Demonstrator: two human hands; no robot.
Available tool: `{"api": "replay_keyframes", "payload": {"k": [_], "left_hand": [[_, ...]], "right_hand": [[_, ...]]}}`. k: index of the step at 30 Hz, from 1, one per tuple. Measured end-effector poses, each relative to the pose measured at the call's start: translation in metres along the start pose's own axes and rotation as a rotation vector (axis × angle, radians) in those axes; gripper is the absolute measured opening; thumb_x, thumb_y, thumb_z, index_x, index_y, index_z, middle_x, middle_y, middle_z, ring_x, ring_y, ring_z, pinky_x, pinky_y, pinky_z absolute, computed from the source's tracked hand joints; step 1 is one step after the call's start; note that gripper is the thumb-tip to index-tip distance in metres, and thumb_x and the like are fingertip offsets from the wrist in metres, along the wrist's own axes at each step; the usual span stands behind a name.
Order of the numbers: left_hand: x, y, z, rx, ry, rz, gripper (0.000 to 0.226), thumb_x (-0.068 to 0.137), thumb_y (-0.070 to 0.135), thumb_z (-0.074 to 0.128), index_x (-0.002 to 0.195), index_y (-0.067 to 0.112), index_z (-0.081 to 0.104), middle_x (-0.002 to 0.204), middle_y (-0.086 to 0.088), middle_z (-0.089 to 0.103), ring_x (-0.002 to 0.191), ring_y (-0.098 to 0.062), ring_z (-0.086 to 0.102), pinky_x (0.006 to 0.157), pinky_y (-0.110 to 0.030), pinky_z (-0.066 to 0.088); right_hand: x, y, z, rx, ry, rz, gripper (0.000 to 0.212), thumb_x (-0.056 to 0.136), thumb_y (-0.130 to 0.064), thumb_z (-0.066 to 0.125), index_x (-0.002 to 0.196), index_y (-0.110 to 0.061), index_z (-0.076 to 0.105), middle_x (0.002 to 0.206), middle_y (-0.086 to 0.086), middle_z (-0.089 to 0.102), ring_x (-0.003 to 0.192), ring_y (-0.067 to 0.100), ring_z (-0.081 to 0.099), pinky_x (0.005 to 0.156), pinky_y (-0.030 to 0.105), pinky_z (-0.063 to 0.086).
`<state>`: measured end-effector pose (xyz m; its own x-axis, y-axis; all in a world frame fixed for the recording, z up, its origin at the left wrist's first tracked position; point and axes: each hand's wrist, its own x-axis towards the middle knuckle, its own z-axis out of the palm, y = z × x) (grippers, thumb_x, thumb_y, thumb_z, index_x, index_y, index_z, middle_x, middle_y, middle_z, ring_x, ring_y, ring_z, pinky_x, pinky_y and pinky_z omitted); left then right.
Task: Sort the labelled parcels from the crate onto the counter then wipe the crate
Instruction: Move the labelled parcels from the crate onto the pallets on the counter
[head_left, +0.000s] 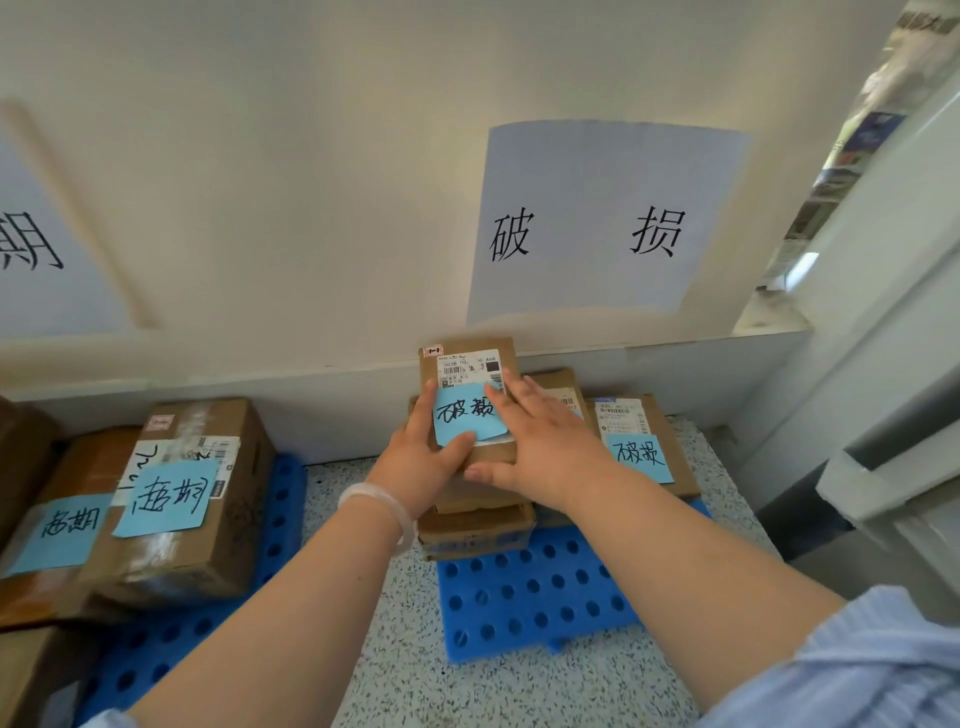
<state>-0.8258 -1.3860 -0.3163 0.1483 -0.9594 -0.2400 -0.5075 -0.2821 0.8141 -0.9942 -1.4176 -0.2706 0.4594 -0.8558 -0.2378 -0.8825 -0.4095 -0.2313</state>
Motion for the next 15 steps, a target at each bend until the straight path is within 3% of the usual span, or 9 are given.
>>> {"api": "replay_keyframes", "payload": {"k": [3,8,10,13,15], "left_hand": [[-0.006,-0.004,0.000,-0.022,0.020,0.009,0.078,0.095,0.041,0.055,0.152,0.046,0.001,0.129,0.000,0.051,0.095,-0.013,0.060,0.071,-0.027,0.052],[-0.017,-0.013,-0.005,-0.056,0.038,-0.001,0.078,0.096,0.040,0.053,0.153,0.043,0.000,0.128,-0.002,0.050,0.097,-0.014,0.059,0.082,-0.034,0.055],[-0.018,-0.017,-0.007,-0.071,0.015,0.006,0.082,0.092,0.048,0.054,0.153,0.045,-0.001,0.130,-0.002,0.048,0.102,-0.015,0.059,0.087,-0.038,0.055],[-0.012,-0.020,-0.009,-0.066,0.009,0.012,0.096,0.069,0.074,0.049,0.149,0.054,-0.001,0.134,-0.001,0.046,0.112,-0.018,0.056,0.093,-0.043,0.052],[-0.005,-0.021,-0.008,-0.077,0.011,0.005,0.098,0.064,0.077,0.047,0.147,0.057,-0.001,0.134,0.000,0.045,0.112,-0.019,0.056,0.093,-0.044,0.053]], "right_hand": [[-0.007,-0.008,0.009,0.088,0.043,-0.002,0.089,0.088,-0.070,0.047,0.157,-0.034,0.003,0.163,-0.013,-0.013,0.150,0.013,-0.014,0.120,0.043,0.002],[-0.010,-0.020,0.021,0.123,0.021,-0.056,0.086,0.091,-0.067,0.045,0.156,-0.035,0.000,0.161,-0.015,-0.020,0.148,0.012,-0.021,0.120,0.043,0.000],[-0.008,-0.020,0.022,0.136,0.017,-0.074,0.090,0.089,-0.068,0.048,0.156,-0.035,-0.001,0.160,-0.017,-0.022,0.147,0.010,-0.022,0.120,0.043,0.000],[-0.002,-0.017,0.022,0.140,0.010,-0.074,0.094,0.087,-0.066,0.054,0.156,-0.036,-0.002,0.160,-0.017,-0.024,0.146,0.009,-0.023,0.120,0.043,0.001],[0.001,-0.017,0.022,0.146,0.017,-0.067,0.094,0.087,-0.064,0.056,0.156,-0.036,-0.002,0.160,-0.017,-0.023,0.146,0.008,-0.023,0.120,0.043,0.002]]}}
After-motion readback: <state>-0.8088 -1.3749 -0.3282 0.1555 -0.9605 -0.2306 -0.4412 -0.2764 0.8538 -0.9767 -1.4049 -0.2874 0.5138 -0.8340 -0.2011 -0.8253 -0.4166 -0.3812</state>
